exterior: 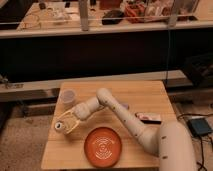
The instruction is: Stand the bottle upright
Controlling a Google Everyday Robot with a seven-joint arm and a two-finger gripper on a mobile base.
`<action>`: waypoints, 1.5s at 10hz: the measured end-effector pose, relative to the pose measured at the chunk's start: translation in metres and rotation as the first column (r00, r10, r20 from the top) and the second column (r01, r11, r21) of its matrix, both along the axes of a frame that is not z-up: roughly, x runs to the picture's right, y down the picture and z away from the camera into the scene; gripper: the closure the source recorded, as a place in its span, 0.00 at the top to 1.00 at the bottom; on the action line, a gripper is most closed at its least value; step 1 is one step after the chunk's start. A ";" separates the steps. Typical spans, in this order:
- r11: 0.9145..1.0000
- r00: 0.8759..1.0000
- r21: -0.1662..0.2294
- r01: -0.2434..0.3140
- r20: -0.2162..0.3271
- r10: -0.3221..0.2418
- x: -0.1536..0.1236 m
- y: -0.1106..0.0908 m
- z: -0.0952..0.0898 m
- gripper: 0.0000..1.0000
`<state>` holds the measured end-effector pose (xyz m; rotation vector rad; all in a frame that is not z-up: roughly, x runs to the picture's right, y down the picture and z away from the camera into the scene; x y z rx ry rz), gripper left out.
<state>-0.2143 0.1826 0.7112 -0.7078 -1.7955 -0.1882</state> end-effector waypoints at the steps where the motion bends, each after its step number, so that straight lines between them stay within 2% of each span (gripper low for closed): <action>1: 0.999 1.000 -0.032 0.024 0.005 -0.024 -0.001 0.005 -0.003 0.00; 3: 0.994 0.998 -0.087 0.070 0.001 -0.070 -0.001 0.017 -0.013 0.00; 5: 0.986 0.995 -0.136 0.095 -0.006 -0.097 0.002 0.024 -0.015 0.00; 7: 0.975 0.989 -0.162 0.149 0.012 -0.149 0.004 0.032 -0.020 0.00; 8: 0.974 0.988 -0.163 0.156 0.016 -0.155 0.002 0.032 -0.020 0.02; 9: 0.972 0.987 -0.169 0.163 0.016 -0.163 0.001 0.034 -0.021 0.09; 10: 0.970 0.986 -0.175 0.166 0.014 -0.166 0.000 0.033 -0.021 0.22; 11: 0.970 0.986 -0.179 0.168 0.014 -0.168 0.000 0.034 -0.020 0.29; 15: 0.964 0.984 -0.199 0.176 0.025 -0.175 -0.004 0.043 -0.018 0.70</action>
